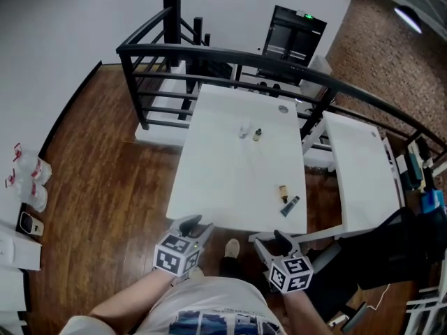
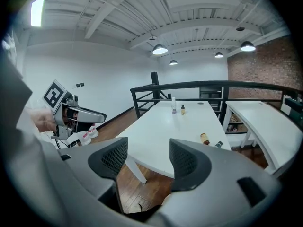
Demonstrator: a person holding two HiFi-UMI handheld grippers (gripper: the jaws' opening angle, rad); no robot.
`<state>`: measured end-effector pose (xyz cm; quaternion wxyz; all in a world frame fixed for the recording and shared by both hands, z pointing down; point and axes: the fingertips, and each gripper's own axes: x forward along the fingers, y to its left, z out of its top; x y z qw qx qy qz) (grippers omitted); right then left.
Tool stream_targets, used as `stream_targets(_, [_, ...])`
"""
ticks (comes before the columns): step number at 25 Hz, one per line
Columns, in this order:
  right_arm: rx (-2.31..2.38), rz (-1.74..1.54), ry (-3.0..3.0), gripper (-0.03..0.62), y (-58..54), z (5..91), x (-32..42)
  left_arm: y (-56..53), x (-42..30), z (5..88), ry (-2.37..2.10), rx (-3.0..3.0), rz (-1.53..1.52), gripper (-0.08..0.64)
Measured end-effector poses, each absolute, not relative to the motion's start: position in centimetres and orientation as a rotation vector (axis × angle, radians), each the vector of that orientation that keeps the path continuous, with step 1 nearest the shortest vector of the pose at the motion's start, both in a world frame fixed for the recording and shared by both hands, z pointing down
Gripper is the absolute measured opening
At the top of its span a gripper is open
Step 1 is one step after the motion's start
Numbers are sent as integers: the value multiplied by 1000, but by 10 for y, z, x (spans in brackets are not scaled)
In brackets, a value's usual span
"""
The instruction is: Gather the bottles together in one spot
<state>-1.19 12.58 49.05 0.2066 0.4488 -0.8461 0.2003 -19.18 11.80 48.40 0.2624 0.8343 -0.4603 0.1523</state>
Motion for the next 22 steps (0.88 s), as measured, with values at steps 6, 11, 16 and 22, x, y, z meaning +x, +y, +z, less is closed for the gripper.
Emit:
stream_targets(6, [1303,571,-2313,299,123,502,6,119,-194,485,-1257,2268,425,133])
stream_targets(11, [1343,606,-2232,298,96,528,45,95,-184,498,-1278,2226,428,133])
stream_targets(16, [1308,562,-2200,298,50,547,72,60,-169,498,-1307,2196,435,133])
stream_targets(22, [1224,504,-2105,280,-9,592,103,16,-142,504,-1306,2177,472,133])
